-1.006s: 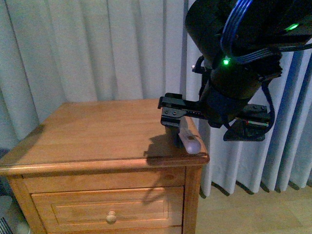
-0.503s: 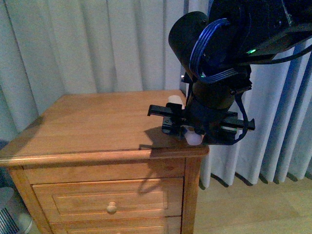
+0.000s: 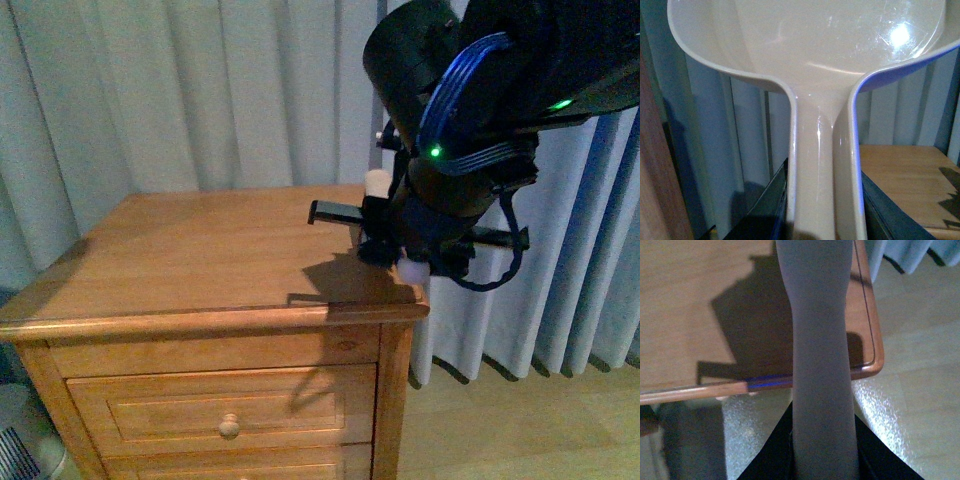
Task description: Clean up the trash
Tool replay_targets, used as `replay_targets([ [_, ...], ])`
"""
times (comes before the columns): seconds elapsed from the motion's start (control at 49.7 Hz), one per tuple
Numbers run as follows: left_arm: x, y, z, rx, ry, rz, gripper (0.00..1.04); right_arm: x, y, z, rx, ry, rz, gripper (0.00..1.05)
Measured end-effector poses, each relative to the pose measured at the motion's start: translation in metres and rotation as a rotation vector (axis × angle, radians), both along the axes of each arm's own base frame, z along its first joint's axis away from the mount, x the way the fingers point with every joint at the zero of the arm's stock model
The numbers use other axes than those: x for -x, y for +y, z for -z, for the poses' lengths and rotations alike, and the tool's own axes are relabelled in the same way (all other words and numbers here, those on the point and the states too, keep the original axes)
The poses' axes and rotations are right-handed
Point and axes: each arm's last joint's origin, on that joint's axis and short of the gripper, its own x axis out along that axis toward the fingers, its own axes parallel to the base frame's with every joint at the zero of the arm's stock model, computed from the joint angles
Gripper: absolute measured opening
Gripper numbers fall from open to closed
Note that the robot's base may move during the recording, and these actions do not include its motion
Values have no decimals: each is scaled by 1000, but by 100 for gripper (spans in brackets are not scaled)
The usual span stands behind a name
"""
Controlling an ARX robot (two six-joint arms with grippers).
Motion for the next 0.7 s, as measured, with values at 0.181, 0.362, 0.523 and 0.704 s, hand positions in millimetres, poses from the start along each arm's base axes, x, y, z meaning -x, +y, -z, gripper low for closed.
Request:
replay_targets([
  [0.181,0,0,0,0,0,0,27,29,-19,-38,24,-256,-74,19],
  [0.362,0,0,0,0,0,0,27,81,-53,-76,33,-449,-119,19],
  [0.523,0,0,0,0,0,1,27,152,-100,-101,68,-640,-101,19],
  [0.704,0,0,0,0,0,0,27,195,-137,-112,78,-759,-53,19],
])
